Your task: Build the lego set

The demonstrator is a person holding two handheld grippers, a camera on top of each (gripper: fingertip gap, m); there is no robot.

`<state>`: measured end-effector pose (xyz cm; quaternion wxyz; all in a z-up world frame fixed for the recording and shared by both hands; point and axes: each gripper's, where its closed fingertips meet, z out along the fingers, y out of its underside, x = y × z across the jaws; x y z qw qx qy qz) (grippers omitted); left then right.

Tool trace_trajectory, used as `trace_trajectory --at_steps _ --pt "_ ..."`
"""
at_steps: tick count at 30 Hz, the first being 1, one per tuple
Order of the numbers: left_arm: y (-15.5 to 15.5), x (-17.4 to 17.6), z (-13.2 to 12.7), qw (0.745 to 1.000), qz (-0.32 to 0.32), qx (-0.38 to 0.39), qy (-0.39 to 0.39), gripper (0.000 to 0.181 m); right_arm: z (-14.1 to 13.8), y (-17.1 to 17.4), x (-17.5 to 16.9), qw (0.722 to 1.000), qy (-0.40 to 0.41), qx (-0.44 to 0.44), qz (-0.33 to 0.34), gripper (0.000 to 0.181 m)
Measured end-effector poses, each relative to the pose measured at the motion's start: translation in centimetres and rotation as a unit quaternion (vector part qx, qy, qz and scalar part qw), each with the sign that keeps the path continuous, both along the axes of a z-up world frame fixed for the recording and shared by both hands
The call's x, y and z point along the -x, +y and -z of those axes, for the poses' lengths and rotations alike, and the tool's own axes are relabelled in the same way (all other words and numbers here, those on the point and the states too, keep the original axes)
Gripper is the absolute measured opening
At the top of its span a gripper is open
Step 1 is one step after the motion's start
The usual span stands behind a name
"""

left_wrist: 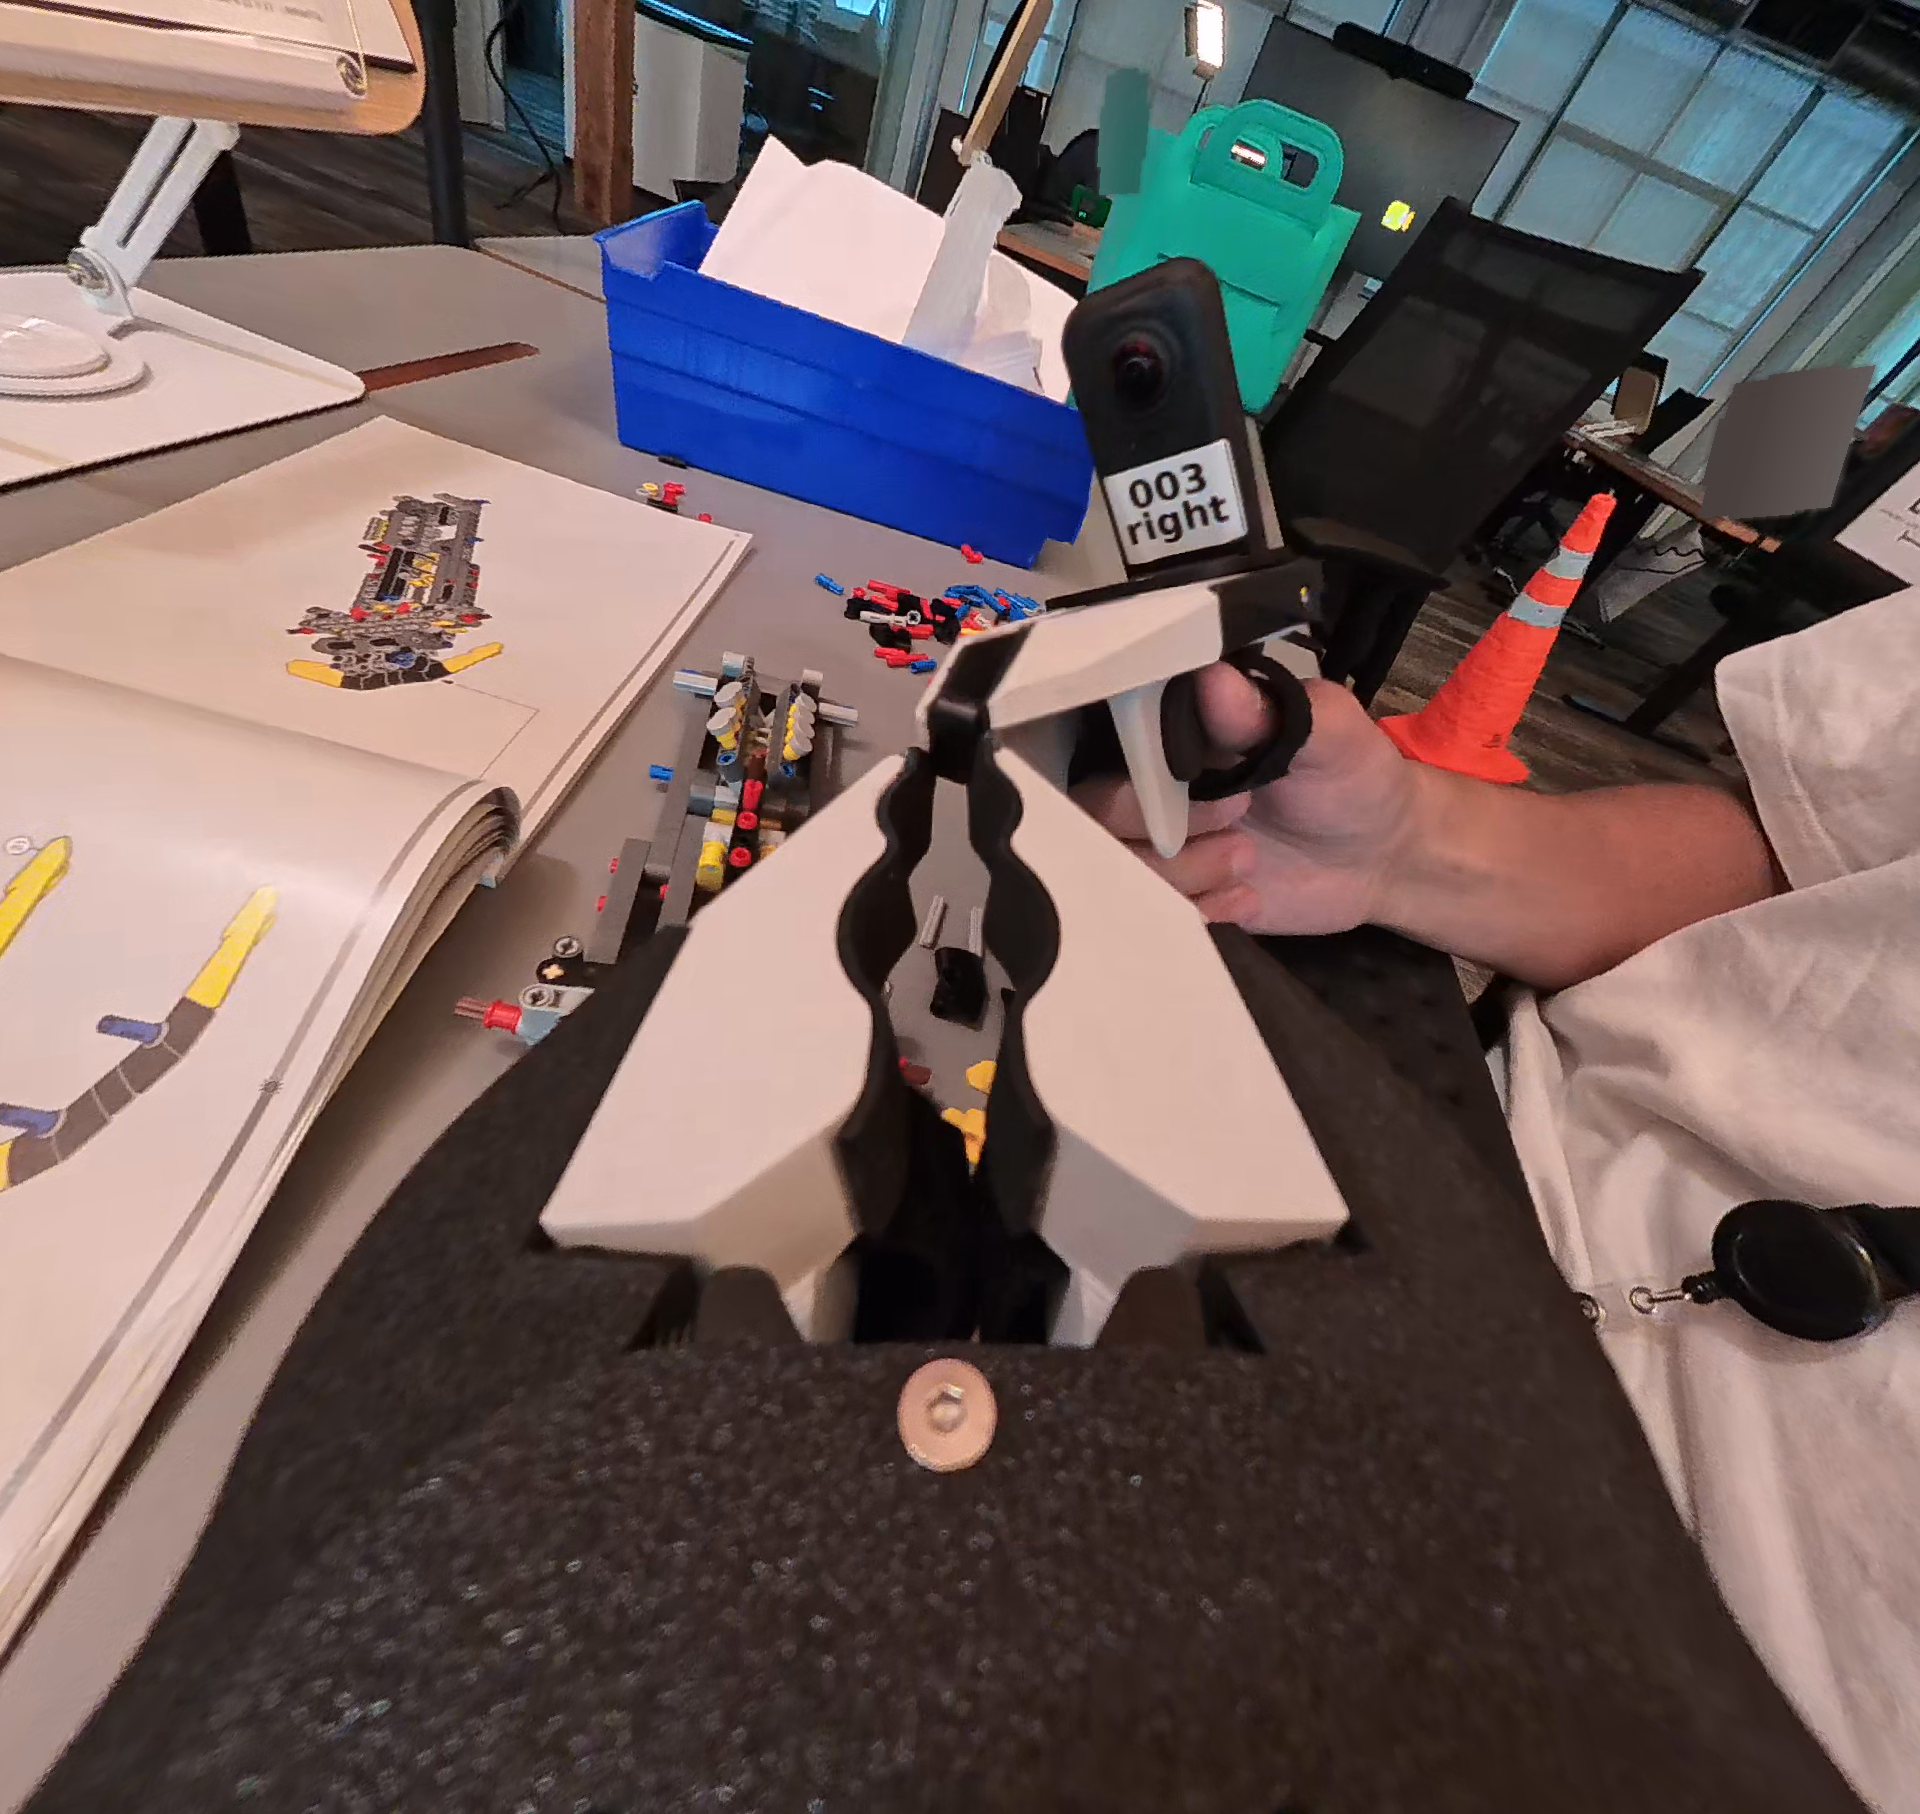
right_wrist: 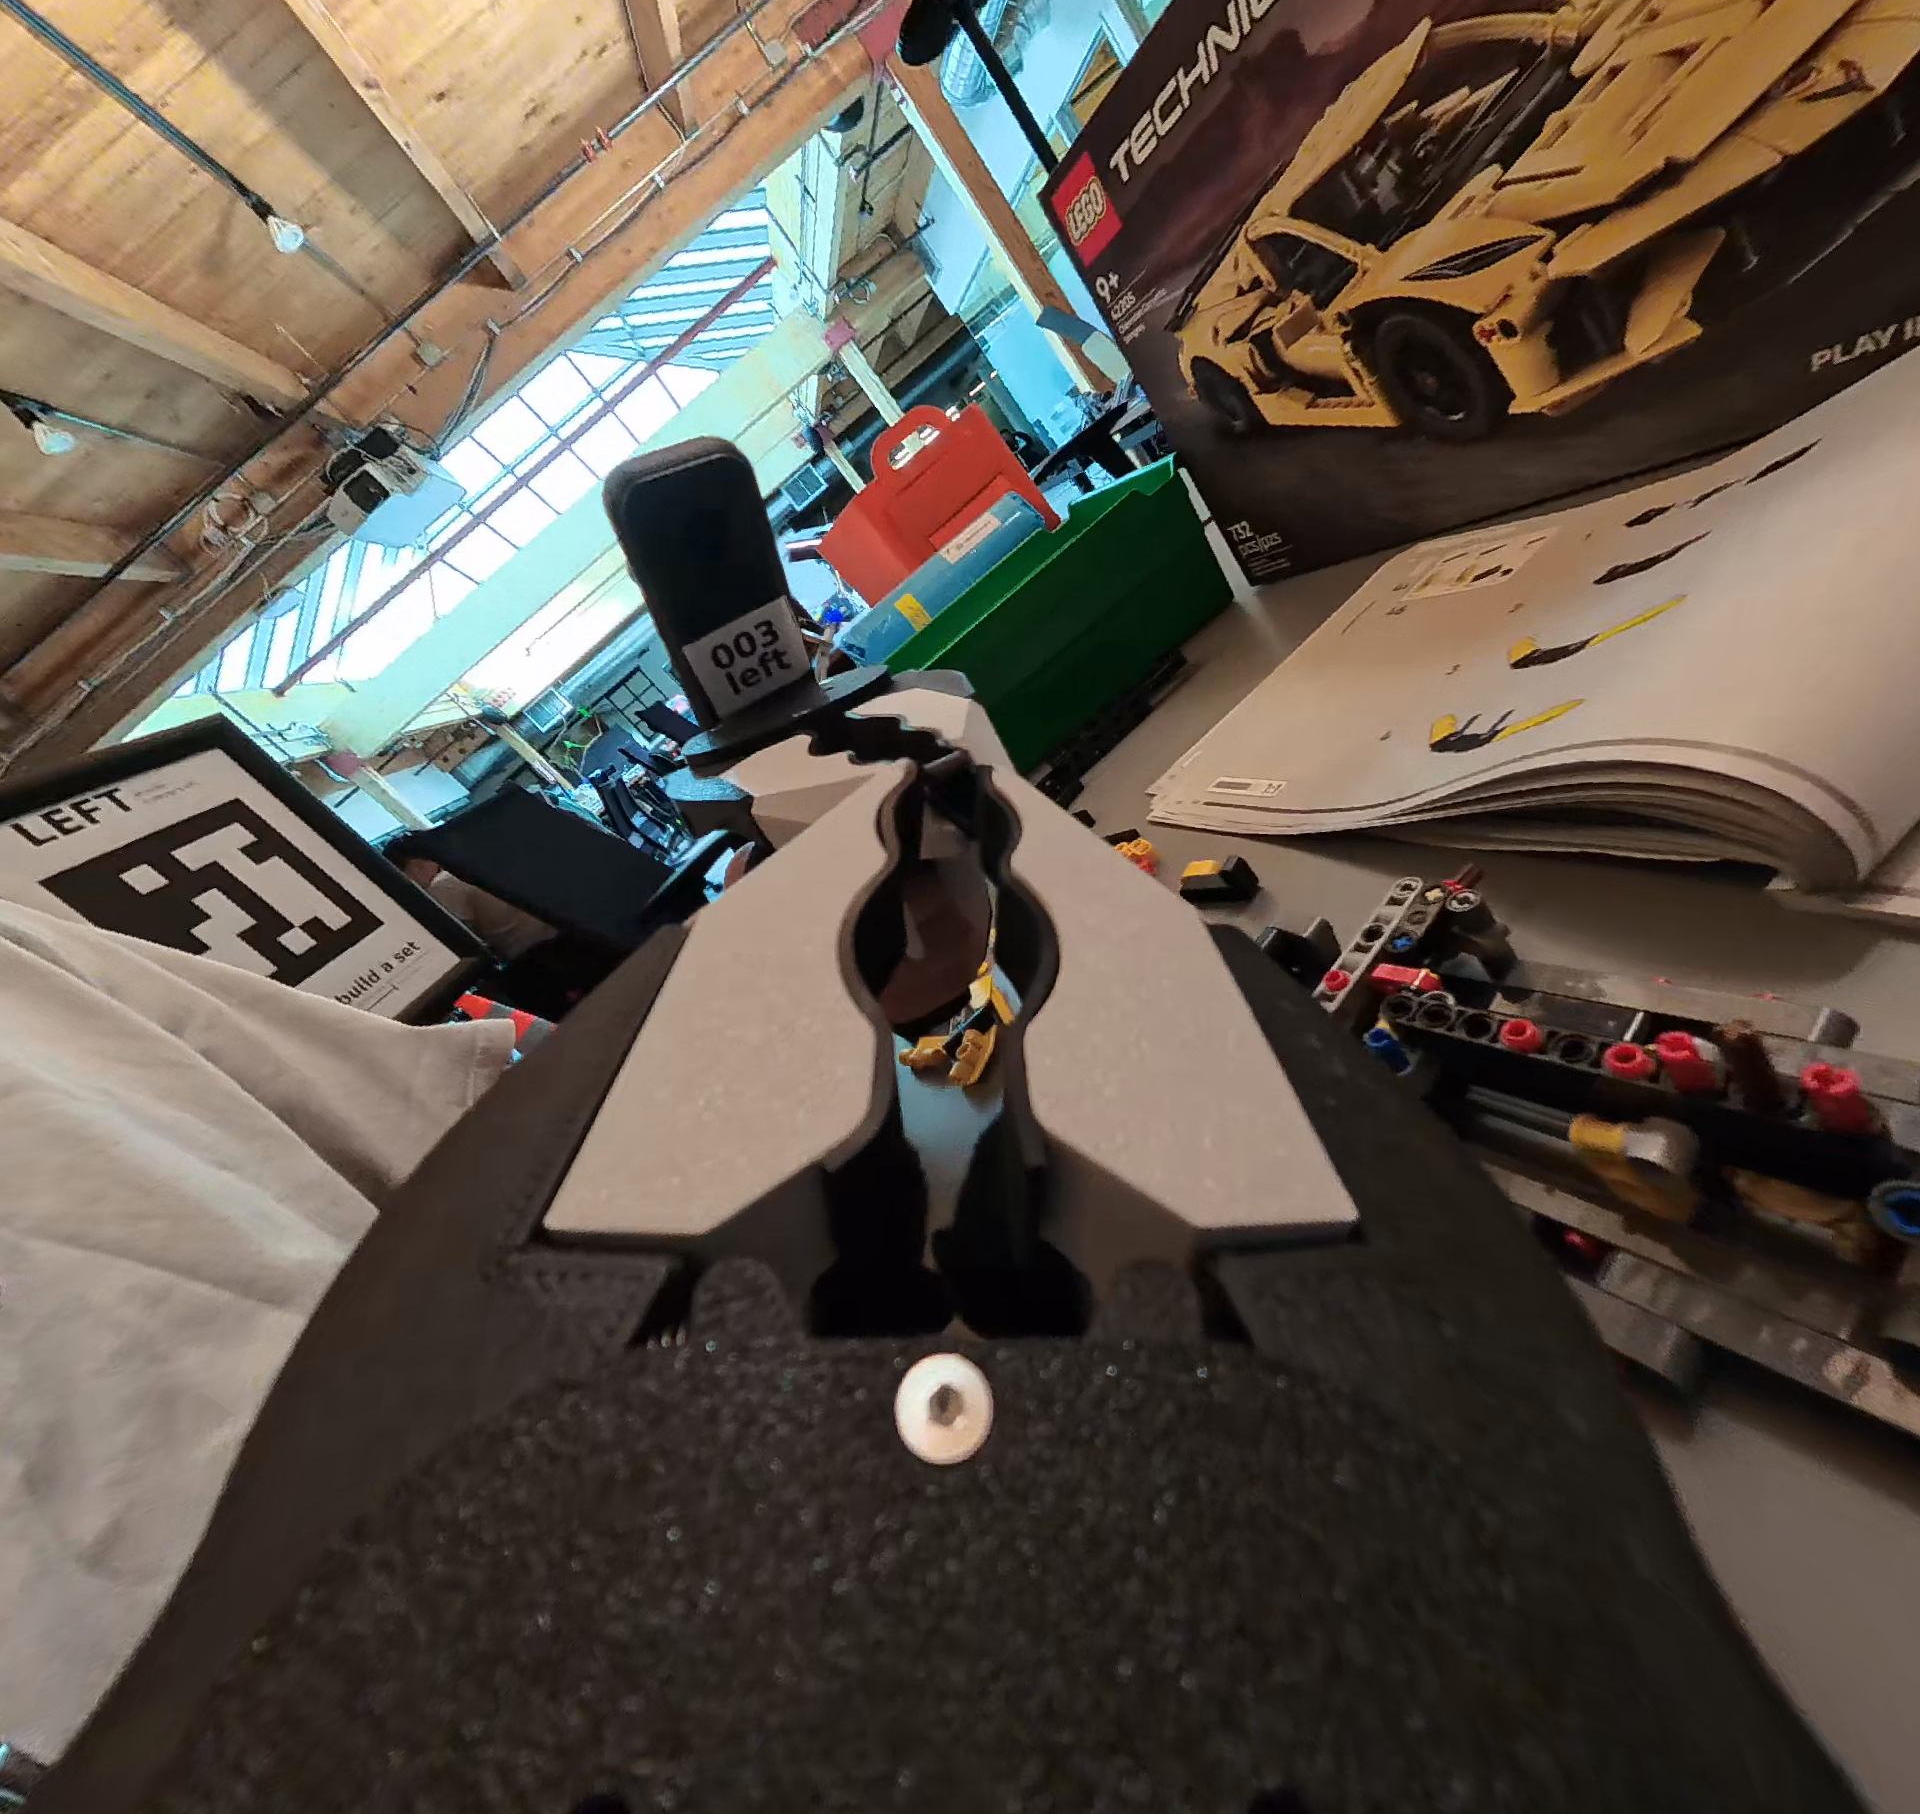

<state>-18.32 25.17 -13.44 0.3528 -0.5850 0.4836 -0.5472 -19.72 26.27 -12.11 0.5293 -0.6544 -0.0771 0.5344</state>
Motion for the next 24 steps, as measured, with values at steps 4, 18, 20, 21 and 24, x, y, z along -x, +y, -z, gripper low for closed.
trace_trajectory --at_steps 4,18,20,21,24 --pt "0.4 0.4 -0.3 1.0 -0.003 0.013 -0.006 0.004 0.1 0.0 -0.5 0.999 0.025 0.017 -0.013 0.006" --pt "2.6 1.3 -0.1 0.997 -0.063 -0.052 0.008 0.0 0.3 0.2 -0.8 1.0 -0.024 -0.005 0.018 0.014" --pt "2.5 1.1 0.6 0.99 -0.075 -0.114 0.035 0.0 0.6 0.3 -0.7 0.998 -0.049 -0.013 0.026 0.014" --pt "2.5 1.0 0.9 0.984 -0.081 -0.151 0.049 0.0 0.8 0.4 -0.6 0.997 -0.069 -0.018 0.032 0.014" --pt "2.7 0.8 1.4 0.946 -0.117 -0.29 0.083 0.0 2.1 0.5 -0.3 0.992 -0.122 -0.01 0.039 0.014"
